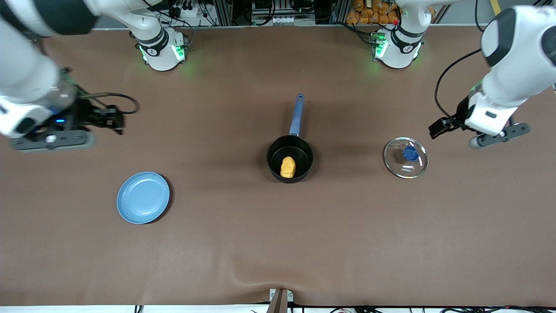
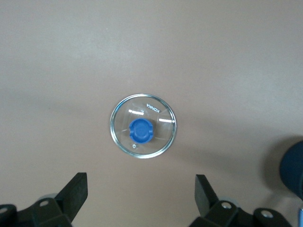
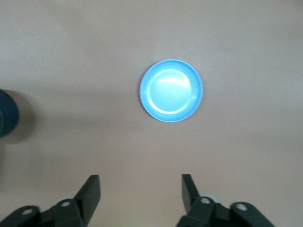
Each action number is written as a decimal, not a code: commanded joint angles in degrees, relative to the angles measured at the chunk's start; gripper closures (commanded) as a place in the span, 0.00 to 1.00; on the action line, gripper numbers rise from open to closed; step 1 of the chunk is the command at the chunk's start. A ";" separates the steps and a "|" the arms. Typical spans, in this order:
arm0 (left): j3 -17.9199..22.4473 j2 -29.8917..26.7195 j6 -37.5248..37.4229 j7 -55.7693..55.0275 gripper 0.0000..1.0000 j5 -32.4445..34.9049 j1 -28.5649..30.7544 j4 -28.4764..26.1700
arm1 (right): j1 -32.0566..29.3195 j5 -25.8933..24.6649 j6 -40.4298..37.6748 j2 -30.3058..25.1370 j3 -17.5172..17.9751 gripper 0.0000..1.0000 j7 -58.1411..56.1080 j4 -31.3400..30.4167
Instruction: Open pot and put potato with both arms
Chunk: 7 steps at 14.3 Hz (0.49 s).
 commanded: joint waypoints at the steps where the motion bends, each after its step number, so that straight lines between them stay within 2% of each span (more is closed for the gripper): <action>1: -0.34 1.20 -7.29 0.96 0.00 -1.45 0.40 7.47 | -2.76 0.14 -0.48 -0.31 1.02 0.00 -1.75 -0.25; 7: -1.14 1.11 -17.40 1.04 0.00 -1.45 0.31 16.09 | -3.29 0.93 0.57 0.13 1.28 0.00 -0.08 -0.52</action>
